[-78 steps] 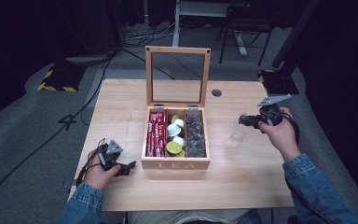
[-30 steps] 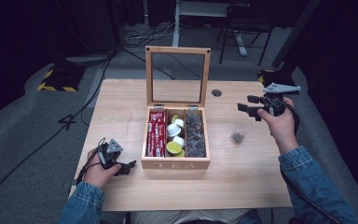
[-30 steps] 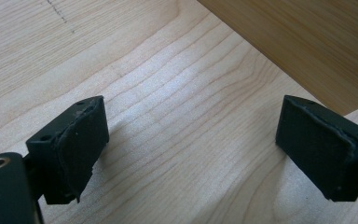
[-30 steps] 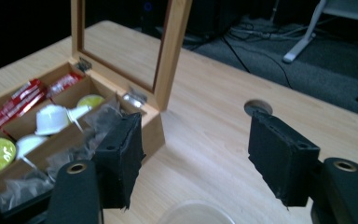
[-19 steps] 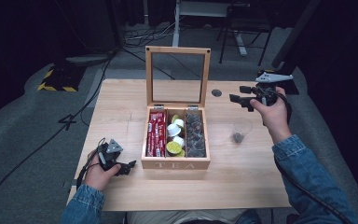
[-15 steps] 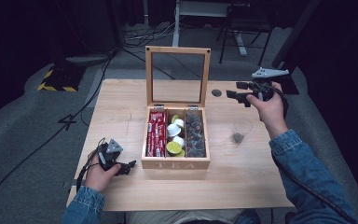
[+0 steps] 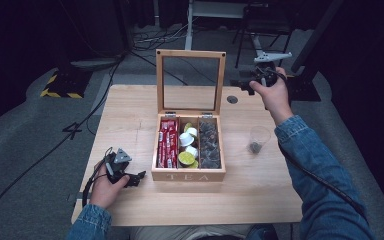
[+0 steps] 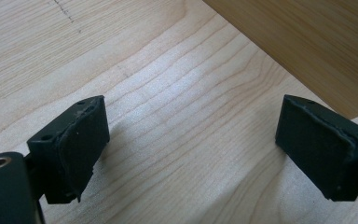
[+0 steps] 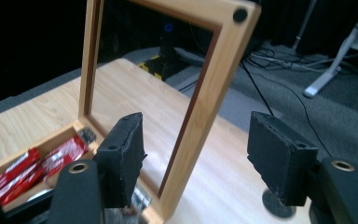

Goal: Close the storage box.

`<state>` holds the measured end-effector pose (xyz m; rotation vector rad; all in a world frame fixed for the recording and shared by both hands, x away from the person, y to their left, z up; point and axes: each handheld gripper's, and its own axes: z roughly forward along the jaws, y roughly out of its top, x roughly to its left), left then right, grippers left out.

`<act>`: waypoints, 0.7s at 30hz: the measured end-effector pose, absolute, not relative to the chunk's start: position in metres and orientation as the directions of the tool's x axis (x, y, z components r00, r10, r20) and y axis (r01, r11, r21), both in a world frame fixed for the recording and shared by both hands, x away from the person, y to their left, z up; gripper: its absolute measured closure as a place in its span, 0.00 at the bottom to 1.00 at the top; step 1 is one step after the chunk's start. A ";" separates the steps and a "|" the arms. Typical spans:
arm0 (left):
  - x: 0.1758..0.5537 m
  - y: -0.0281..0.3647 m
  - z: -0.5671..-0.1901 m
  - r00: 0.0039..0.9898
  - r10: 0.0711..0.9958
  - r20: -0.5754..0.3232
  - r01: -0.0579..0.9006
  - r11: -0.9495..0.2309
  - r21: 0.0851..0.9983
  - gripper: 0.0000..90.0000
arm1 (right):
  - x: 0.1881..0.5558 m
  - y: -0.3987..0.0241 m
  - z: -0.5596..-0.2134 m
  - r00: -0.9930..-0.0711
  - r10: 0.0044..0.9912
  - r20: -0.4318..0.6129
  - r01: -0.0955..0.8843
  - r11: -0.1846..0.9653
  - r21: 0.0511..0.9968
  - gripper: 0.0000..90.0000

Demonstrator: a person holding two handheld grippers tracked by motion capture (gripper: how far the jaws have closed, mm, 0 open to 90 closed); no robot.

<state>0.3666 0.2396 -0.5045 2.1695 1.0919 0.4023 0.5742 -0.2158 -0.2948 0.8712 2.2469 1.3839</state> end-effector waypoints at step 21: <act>0.369 0.241 -0.504 0.617 0.787 -0.024 0.586 -0.438 0.682 0.11 | 0.637 -0.171 -0.296 -0.731 0.683 0.003 0.345 0.366 0.864 0.54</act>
